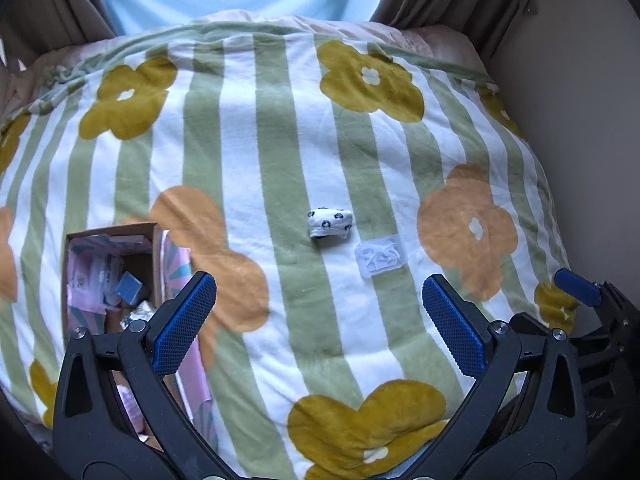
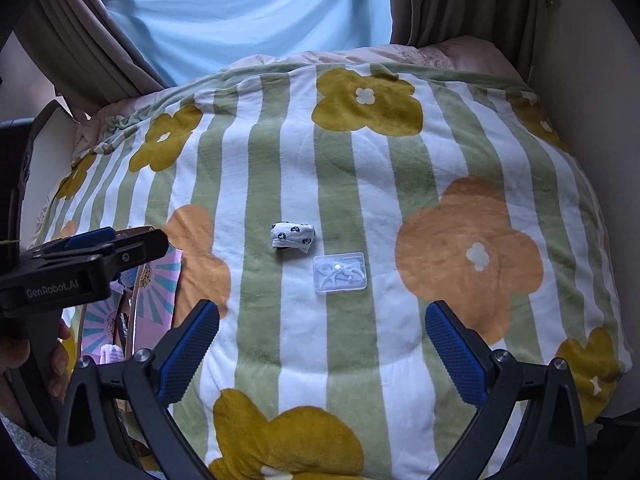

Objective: Organize objects
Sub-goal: 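Move both tools toward the white sock and clear floss pick case, then grasp the white paw-print sock with the left tool while the right tool grasps the floss pick case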

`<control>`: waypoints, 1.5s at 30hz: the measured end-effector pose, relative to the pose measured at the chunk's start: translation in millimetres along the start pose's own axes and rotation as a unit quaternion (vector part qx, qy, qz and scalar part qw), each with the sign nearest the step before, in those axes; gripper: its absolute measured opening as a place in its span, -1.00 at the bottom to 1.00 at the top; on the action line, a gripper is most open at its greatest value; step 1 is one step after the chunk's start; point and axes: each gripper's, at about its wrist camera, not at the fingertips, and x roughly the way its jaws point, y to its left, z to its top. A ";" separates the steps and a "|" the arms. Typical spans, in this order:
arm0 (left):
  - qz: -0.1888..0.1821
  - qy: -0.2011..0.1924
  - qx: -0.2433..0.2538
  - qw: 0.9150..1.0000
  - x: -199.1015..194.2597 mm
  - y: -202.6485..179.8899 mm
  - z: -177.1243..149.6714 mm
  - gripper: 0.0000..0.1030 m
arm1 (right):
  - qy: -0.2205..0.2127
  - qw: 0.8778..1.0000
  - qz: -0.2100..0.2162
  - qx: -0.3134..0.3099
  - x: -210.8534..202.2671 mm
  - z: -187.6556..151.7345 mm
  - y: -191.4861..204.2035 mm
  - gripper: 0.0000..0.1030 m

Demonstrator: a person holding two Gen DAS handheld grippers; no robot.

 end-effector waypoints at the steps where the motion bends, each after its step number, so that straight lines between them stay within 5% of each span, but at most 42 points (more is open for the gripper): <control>1: -0.002 0.007 -0.002 1.000 10.6 -0.8 4.1 0.99 | 0.001 1.000 0.001 0.004 7.6 0.2 -2.2 0.99; 16: -0.008 0.105 -0.008 0.994 183.8 -10.8 43.2 0.99 | -0.001 1.000 -0.024 -0.006 130.5 -0.4 -15.2 0.99; 30: 0.005 0.170 -0.004 0.985 289.4 -12.4 47.3 0.97 | 0.037 0.999 -0.027 0.000 224.3 2.8 -20.8 0.99; 36: 0.019 0.181 0.005 0.983 308.1 -12.1 44.7 0.67 | 0.061 0.998 -0.031 0.007 245.3 2.2 -27.4 0.94; 40: 0.010 0.166 0.007 0.986 306.2 -10.1 45.6 0.34 | 0.083 0.996 -0.036 0.007 256.0 2.4 -31.1 0.50; 45: -0.001 0.161 0.005 0.987 303.0 -6.0 47.1 0.19 | 0.088 0.995 -0.040 0.010 255.6 4.0 -35.1 0.50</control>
